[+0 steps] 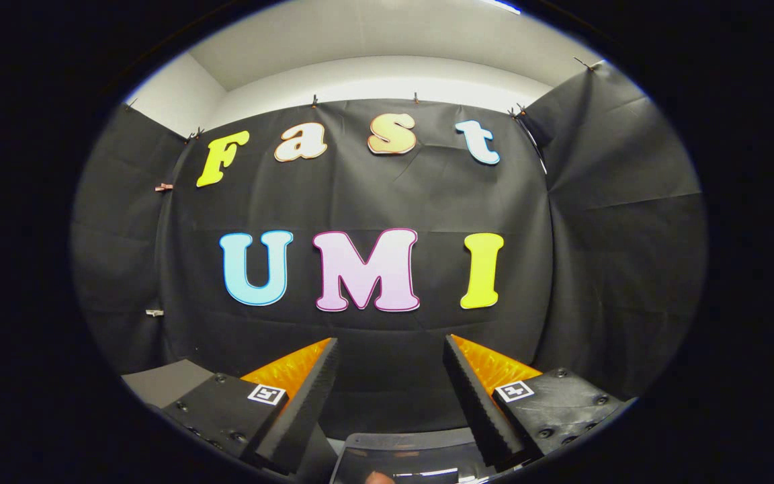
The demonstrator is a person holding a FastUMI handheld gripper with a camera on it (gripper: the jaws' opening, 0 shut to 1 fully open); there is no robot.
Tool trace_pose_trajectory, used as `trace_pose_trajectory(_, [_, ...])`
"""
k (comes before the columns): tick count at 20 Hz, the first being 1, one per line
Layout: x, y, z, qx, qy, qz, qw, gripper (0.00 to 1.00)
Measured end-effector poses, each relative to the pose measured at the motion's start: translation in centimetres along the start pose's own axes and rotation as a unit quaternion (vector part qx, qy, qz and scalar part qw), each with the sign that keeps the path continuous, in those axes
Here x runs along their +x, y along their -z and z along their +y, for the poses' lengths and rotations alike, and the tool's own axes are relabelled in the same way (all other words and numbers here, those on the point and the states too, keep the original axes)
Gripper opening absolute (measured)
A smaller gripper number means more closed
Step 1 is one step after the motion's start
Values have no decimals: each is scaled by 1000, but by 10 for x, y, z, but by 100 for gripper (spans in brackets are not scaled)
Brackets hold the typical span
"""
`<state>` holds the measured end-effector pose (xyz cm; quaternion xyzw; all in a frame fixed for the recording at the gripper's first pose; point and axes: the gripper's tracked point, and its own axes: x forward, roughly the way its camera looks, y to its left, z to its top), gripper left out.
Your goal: Put the clothes into the washing machine and then close the washing machine lid.
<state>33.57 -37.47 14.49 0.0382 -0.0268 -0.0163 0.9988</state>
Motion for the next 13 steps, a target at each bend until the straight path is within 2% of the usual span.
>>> trace_pose_trajectory(8, [6,11,5,-21,-8,13,1000,97])
trace_pose_trajectory(13, [5,12,8,-6,-6,14,1000,97])
